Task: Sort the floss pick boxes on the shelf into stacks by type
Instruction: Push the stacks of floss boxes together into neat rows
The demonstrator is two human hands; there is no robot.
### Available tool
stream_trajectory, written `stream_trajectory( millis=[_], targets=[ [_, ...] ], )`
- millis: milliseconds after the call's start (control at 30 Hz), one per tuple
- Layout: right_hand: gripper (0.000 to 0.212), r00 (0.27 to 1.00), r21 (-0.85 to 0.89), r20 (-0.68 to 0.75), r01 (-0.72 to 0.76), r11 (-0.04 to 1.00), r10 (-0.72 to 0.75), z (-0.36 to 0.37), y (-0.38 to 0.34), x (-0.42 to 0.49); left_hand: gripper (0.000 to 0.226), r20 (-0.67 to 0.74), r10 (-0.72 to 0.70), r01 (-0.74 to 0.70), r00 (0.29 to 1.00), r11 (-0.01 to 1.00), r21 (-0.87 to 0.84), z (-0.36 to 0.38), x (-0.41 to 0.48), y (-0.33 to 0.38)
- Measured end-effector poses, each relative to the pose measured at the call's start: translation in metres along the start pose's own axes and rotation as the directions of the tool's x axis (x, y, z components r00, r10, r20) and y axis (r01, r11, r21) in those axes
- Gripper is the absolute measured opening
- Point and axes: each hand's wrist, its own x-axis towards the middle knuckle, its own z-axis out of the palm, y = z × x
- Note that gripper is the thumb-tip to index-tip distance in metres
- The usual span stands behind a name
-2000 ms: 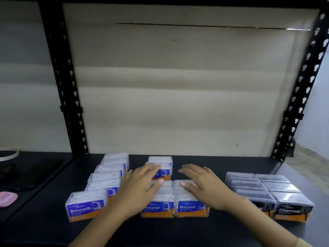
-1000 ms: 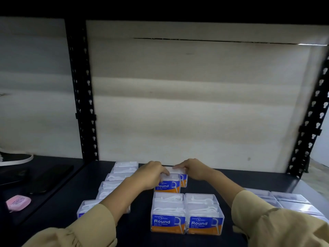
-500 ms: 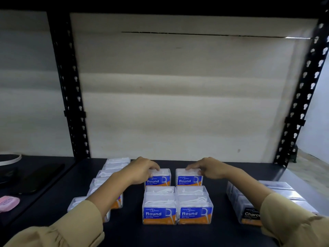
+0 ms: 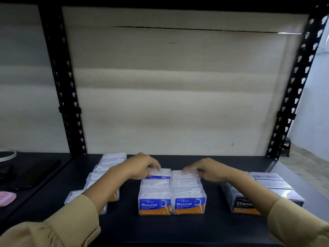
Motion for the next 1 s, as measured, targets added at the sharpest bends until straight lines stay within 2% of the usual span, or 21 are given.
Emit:
stream_trajectory(
  millis=[233, 333, 367, 400, 467, 533, 600, 667, 800, 1000],
  targets=[
    [0.043, 0.999, 0.015, 0.028, -0.027, 1.0, 0.027, 0.0, -0.005, -0.006, 0.033, 0.034, -0.002, 0.003, 0.999, 1.0, -0.007, -0.004, -0.005, 0.003],
    [0.038, 0.999, 0.003, -0.038, -0.021, 1.0, 0.021, 0.005, -0.011, -0.011, 0.034, 0.005, 0.035, -0.035, 0.999, 0.998, -0.06, -0.001, -0.01, 0.004],
    [0.042, 0.998, -0.031, -0.064, -0.017, 0.999, 0.015, 0.008, -0.015, -0.014, 0.049, 0.005, 0.042, -0.042, 0.999, 0.997, -0.059, 0.002, -0.014, 0.006],
    [0.053, 0.997, -0.062, -0.071, -0.033, 0.998, 0.029, 0.013, -0.02, -0.019, 0.073, 0.021, 0.032, -0.031, 0.999, 0.998, -0.047, 0.005, -0.019, 0.008],
    [0.091, 0.995, -0.122, -0.057, -0.085, 0.989, 0.078, 0.024, -0.033, -0.032, 0.11, 0.08, 0.004, -0.005, 0.997, 1.0, 0.011, 0.014, -0.032, 0.015],
    [0.116, 0.995, -0.181, -0.049, -0.089, 0.98, 0.081, 0.036, -0.044, -0.044, 0.125, 0.121, -0.004, -0.005, 0.993, 0.997, 0.078, 0.024, -0.043, 0.02],
    [0.123, 0.995, -0.241, -0.022, -0.098, 0.965, 0.095, 0.044, -0.05, -0.049, 0.132, 0.16, -0.016, -0.01, 0.987, 0.987, 0.162, 0.032, -0.049, 0.022],
    [0.124, 0.992, -0.306, -0.009, -0.119, 0.945, 0.123, 0.049, -0.052, -0.048, 0.127, 0.143, -0.026, -0.003, 0.989, 0.979, 0.204, 0.038, -0.048, 0.022],
    [0.097, 0.991, -0.377, -0.044, -0.134, 0.916, 0.126, 0.055, -0.051, -0.042, 0.117, 0.071, -0.011, 0.0, 0.997, 0.988, 0.156, 0.046, -0.044, 0.023],
    [0.094, 0.99, -0.4, -0.033, -0.14, 0.906, 0.138, 0.052, -0.047, -0.039, 0.113, 0.015, 0.035, -0.036, 0.999, 0.997, 0.065, 0.052, -0.037, 0.028]
  ],
)
